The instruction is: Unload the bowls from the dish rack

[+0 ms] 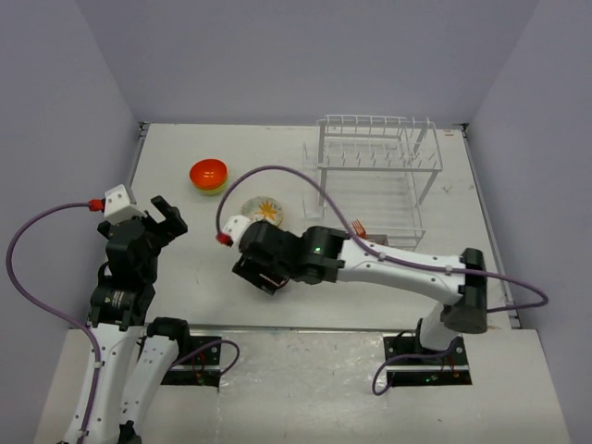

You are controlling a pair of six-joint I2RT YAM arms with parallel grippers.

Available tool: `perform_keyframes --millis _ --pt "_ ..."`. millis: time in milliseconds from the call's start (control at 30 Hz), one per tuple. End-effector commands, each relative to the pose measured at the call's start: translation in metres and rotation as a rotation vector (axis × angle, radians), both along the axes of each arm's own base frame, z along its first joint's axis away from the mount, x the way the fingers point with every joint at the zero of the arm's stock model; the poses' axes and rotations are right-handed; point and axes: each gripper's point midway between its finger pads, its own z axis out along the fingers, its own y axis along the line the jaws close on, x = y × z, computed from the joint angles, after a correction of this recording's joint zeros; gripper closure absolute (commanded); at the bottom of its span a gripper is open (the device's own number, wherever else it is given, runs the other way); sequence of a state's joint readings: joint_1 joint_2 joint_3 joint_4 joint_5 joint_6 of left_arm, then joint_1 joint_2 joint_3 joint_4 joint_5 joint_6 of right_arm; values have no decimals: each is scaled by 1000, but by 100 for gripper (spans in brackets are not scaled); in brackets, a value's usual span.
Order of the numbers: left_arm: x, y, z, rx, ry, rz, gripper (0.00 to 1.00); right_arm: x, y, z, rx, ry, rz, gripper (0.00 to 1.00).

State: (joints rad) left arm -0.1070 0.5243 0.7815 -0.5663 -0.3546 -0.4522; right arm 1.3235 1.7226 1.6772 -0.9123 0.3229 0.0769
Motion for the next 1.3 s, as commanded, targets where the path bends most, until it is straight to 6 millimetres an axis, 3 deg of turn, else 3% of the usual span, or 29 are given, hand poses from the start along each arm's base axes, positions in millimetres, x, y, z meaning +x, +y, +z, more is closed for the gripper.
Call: perform_keyframes --millis 0,33,67,100,133,167,200,267,300,400,467,567,700,733,833,967,1267 --pt "2 3 13 8 -38 14 0 39 -28 66 325 -55 -203 24" --pt "3 3 12 15 -36 13 0 48 -43 74 385 -65 -254 21" --pt "5 4 13 25 -37 13 0 71 -65 66 449 -74 -355 11" --pt "9 6 9 32 -14 21 0 73 -95 100 583 -111 -404 8" --pt "10 8 10 40 -4 33 0 91 -125 94 621 -149 -532 1" --pt "11 10 9 45 6 39 0 95 -147 101 657 -191 -596 1" --pt "14 12 5 51 25 47 0 89 -175 126 741 -246 -649 1" --pt "15 14 3 61 43 55 0 87 -212 129 749 -323 -746 1" --pt "17 13 -1 62 55 49 0 77 -231 142 799 -351 -760 1" --pt "31 -6 -15 60 100 -69 0 64 -260 142 788 -380 -797 1" --pt "34 -9 -25 60 172 -81 0 53 -282 135 788 -386 -847 1" --pt "30 -7 -24 71 212 -71 0 41 -306 120 775 -375 -916 1" --pt "18 -3 -3 79 128 -39 0 28 -332 94 724 -345 -1033 1" --pt "14 7 -1 98 117 15 0 26 -344 86 685 -360 -1074 1" --pt "6 10 5 100 60 42 0 19 -362 80 669 -389 -1117 1" --pt "6 9 6 89 26 38 0 14 -362 81 749 -376 -1094 1" --pt "19 -8 -20 65 107 -43 0 24 -358 74 844 -427 -1100 1"
